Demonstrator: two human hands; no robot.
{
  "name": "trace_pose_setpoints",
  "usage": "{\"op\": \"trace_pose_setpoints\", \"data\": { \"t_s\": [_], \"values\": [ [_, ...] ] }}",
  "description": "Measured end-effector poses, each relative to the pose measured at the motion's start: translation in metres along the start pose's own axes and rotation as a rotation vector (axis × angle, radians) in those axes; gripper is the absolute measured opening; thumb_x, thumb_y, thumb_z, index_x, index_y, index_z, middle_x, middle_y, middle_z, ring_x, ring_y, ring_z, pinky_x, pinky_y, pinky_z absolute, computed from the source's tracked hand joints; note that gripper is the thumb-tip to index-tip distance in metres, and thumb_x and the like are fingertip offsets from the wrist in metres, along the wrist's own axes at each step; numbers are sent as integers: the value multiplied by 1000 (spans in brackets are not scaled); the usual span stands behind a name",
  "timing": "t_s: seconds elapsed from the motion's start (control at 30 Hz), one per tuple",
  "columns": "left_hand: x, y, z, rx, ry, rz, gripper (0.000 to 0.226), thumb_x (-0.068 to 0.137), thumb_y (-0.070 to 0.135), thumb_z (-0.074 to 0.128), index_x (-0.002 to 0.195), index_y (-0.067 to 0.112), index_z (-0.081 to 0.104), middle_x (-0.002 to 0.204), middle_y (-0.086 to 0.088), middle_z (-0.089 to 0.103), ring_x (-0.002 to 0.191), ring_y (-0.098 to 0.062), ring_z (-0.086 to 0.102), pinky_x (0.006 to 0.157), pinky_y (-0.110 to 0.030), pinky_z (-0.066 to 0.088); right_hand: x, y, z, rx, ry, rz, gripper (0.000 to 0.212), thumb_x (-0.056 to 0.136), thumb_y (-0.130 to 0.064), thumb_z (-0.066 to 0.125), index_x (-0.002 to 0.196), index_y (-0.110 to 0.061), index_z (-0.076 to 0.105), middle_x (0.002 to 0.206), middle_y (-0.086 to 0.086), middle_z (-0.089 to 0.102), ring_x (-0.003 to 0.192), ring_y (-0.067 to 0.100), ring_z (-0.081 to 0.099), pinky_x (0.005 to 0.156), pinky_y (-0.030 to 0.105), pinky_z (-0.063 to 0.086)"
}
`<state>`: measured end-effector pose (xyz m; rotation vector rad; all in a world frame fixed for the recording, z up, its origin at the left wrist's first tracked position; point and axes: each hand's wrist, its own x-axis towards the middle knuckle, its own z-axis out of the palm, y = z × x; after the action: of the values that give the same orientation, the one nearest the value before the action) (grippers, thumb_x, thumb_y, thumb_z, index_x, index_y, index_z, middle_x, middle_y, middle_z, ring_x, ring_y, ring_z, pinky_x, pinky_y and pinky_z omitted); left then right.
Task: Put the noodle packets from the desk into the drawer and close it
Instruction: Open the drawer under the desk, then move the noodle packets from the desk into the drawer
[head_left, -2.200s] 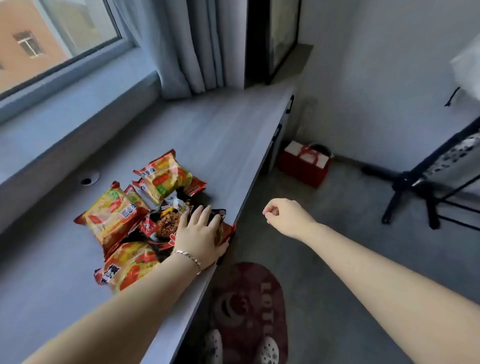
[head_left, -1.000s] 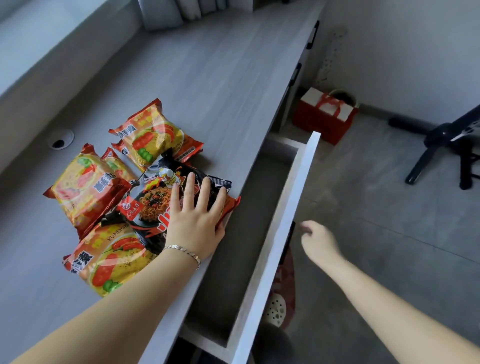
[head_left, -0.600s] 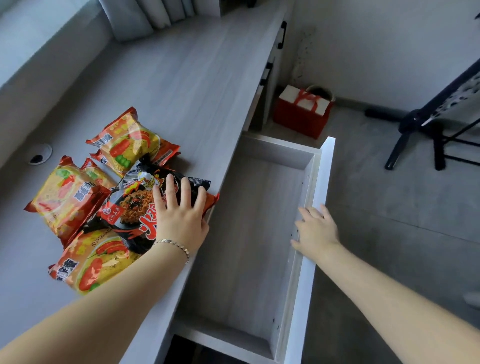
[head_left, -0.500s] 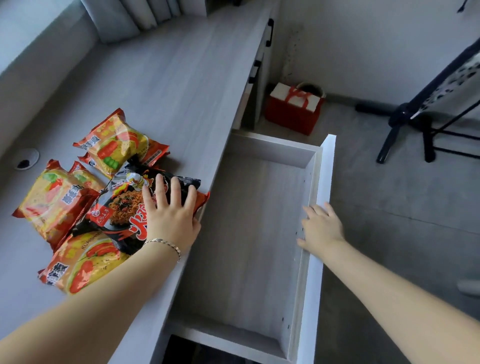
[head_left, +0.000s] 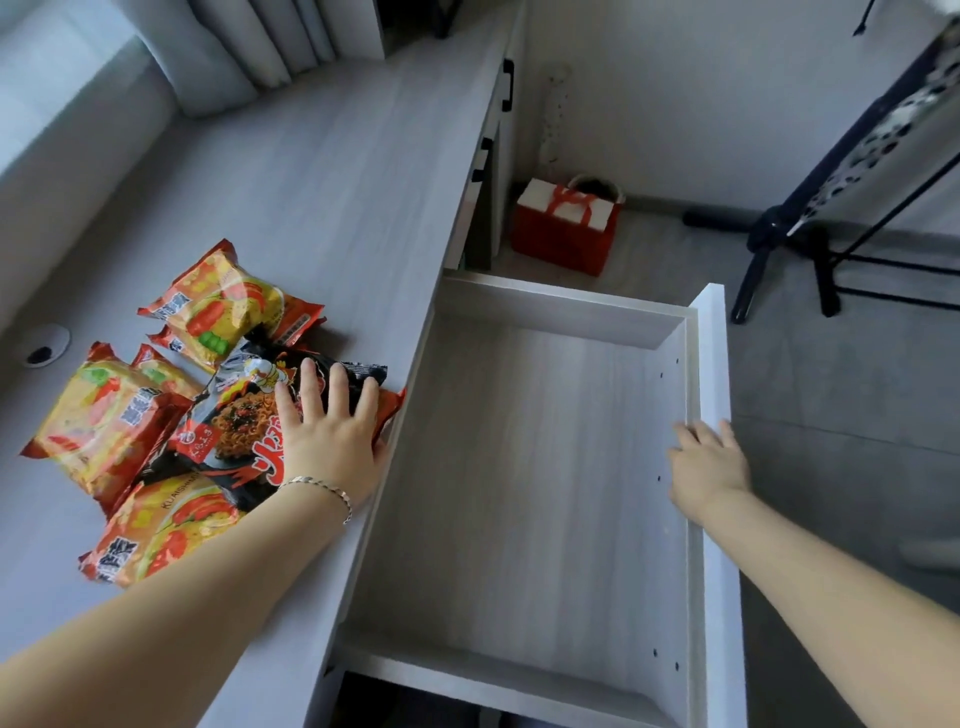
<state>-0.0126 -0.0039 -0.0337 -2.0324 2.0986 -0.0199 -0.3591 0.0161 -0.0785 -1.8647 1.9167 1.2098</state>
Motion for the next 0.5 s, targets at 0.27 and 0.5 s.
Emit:
{"op": "trace_pose_setpoints", "data": {
  "t_s": [0.27,0.5],
  "values": [
    [-9,-42,-37,-425,29,-34,56,88,31,57,139,17,39,149,-12,30,128,-35,42,108,-47,31,-34,-101,-120,520,290,-223,34,92,-29,43,119,-15,57,124,8,63,115,28,56,105,36,33],
    [-44,-123,-48,-364,-171,-349,73,74,58,64,127,13,43,127,-12,44,117,-29,42,97,-39,42,-70,-215,-217,602,359,-543,102,72,-68,57,146,-11,16,150,15,30,139,32,28,111,45,27]
  ]
}}
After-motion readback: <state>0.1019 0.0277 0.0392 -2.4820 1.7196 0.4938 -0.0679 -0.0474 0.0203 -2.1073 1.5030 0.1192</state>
